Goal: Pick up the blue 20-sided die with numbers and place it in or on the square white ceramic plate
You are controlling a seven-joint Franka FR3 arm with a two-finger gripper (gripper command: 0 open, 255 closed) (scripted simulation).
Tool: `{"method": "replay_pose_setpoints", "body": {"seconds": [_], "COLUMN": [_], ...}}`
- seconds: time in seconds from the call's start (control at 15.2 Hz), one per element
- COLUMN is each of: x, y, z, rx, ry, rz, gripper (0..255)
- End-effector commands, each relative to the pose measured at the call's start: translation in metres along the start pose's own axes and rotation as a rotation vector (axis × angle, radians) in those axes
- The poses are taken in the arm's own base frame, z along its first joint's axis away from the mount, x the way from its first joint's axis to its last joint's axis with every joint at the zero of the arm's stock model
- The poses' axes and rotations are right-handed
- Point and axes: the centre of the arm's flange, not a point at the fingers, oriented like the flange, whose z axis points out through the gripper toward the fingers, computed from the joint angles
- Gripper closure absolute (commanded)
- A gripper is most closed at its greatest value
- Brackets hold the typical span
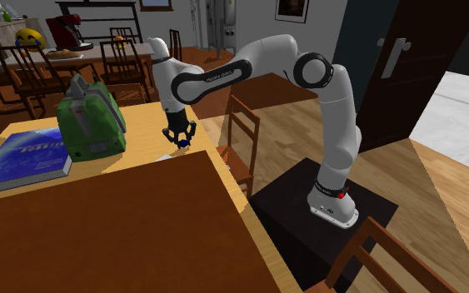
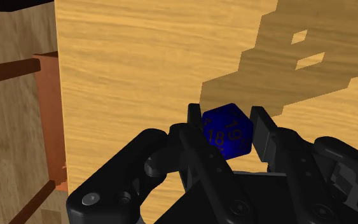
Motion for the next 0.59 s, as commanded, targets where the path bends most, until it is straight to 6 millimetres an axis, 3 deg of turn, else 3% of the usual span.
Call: {"method": "replay_pose_setpoints", "body": {"seconds": [0.0,0.13,0.53], "x": [0.0,0.0,-0.001], "y": [0.0,0.0,0.002], "z": [0.0,0.0,-0.032], "rx": [0.0,0.0,0.0], "ry": [0.0,0.0,0.0], "rz": [0.0,0.0,0.0], "gripper": [255,255,255]}}
